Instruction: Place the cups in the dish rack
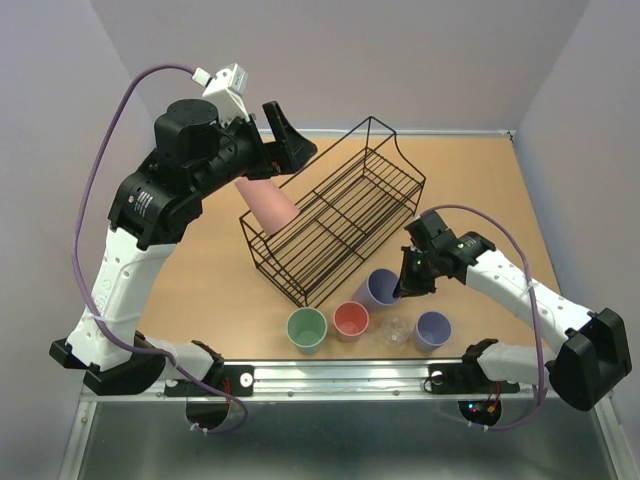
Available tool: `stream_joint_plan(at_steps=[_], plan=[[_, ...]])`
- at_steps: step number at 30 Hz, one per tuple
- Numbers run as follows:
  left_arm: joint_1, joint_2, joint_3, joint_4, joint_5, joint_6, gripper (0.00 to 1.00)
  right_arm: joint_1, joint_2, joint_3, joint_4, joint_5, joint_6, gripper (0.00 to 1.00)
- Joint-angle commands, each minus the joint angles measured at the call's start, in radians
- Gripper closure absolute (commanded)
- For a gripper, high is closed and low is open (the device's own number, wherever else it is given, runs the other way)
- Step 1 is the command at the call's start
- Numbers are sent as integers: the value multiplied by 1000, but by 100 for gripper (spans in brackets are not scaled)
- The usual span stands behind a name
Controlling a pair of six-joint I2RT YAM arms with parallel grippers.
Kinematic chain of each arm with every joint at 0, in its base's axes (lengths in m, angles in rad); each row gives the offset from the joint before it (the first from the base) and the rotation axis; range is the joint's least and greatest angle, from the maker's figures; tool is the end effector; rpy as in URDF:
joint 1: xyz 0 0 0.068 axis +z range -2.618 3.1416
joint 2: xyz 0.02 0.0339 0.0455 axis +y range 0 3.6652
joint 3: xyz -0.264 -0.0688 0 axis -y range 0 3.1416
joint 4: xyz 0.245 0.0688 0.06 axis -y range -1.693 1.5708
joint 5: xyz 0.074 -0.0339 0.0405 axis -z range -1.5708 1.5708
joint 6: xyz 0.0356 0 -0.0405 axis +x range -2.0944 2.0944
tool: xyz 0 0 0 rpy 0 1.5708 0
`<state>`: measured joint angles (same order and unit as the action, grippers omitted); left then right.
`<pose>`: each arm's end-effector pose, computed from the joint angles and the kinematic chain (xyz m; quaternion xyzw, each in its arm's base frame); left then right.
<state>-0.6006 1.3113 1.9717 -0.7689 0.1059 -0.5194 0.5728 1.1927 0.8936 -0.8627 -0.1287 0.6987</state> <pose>0.1775 -0.1261 0.5545 0.0655 0.7413 -0.3876 0.5440 0.1806 0.1219 0.2437 0.0484 0.9760 0.1710 0.1257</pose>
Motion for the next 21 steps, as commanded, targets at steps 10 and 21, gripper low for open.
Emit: stream_joint_plan(at_steps=[10, 21], plan=[[7, -3, 41, 85, 86, 64, 1, 12, -34, 370, -301, 353, 134, 100], [110, 86, 33, 548, 446, -221, 1, -54, 1, 769, 17, 226, 202, 100]])
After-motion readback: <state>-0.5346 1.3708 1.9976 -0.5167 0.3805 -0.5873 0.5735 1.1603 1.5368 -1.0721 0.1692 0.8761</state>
